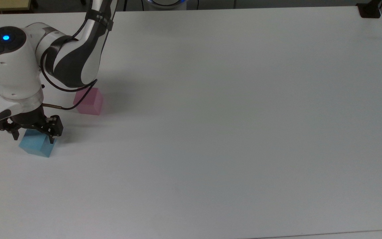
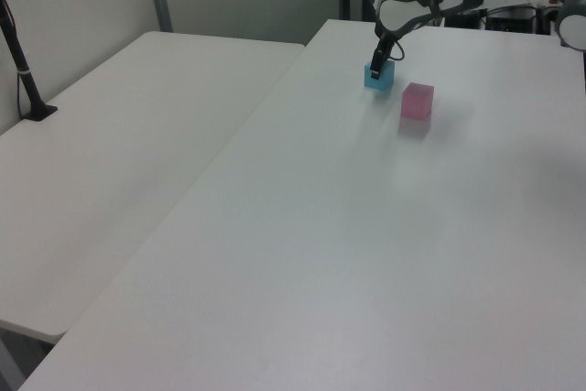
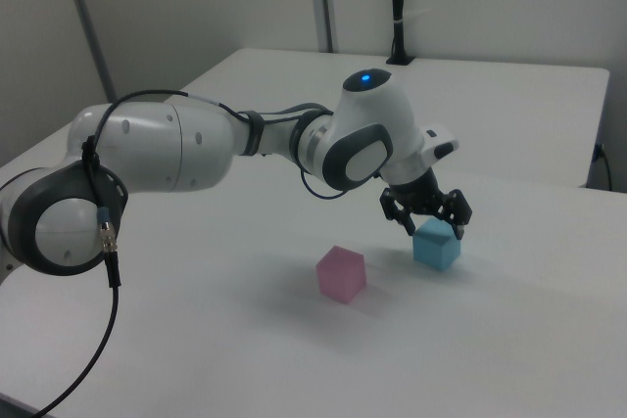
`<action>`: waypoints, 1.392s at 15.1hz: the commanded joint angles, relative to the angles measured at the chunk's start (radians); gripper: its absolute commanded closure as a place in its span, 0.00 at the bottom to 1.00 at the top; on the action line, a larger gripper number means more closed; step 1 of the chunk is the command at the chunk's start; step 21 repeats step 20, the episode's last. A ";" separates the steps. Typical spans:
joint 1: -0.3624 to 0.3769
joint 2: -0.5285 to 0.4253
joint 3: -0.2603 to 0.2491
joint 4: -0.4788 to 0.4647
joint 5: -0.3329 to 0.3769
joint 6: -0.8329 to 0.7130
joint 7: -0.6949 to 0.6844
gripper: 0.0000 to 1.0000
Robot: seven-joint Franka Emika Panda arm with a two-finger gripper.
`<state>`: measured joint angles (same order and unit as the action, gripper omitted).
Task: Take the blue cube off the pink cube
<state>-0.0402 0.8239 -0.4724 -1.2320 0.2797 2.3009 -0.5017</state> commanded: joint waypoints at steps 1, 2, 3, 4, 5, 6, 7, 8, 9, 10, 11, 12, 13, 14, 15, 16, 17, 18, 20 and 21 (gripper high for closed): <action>0.042 -0.107 -0.012 -0.067 0.012 -0.003 0.083 0.00; 0.045 -0.156 -0.012 -0.113 0.007 -0.005 0.089 0.00; 0.048 -0.219 -0.005 -0.168 0.007 -0.008 0.094 0.00; 0.051 -0.262 0.001 -0.191 0.007 -0.044 0.101 0.00; 0.049 -0.320 0.005 -0.216 0.006 -0.111 0.117 0.00; 0.049 -0.371 0.009 -0.239 0.006 -0.167 0.121 0.00; 0.051 -0.434 0.023 -0.263 -0.008 -0.231 0.136 0.00; 0.052 -0.498 0.043 -0.280 -0.049 -0.306 0.173 0.00; 0.052 -0.550 0.078 -0.285 -0.113 -0.378 0.234 0.00; 0.051 -0.592 0.131 -0.284 -0.184 -0.446 0.312 0.00; 0.045 -0.630 0.188 -0.287 -0.239 -0.506 0.393 0.00; 0.042 -0.666 0.239 -0.299 -0.282 -0.553 0.449 0.00; 0.039 -0.705 0.277 -0.323 -0.305 -0.590 0.465 0.00; 0.042 -0.742 0.303 -0.346 -0.307 -0.609 0.463 0.00; 0.046 -0.768 0.329 -0.366 -0.307 -0.612 0.469 0.00; 0.051 -0.782 0.362 -0.377 -0.312 -0.627 0.476 0.00; 0.051 -0.789 0.383 -0.376 -0.321 -0.677 0.483 0.00; 0.052 -0.790 0.385 -0.374 -0.321 -0.683 0.483 0.00; 0.054 -0.784 0.386 -0.371 -0.323 -0.676 0.483 0.00; 0.054 -0.784 0.386 -0.371 -0.323 -0.676 0.483 0.00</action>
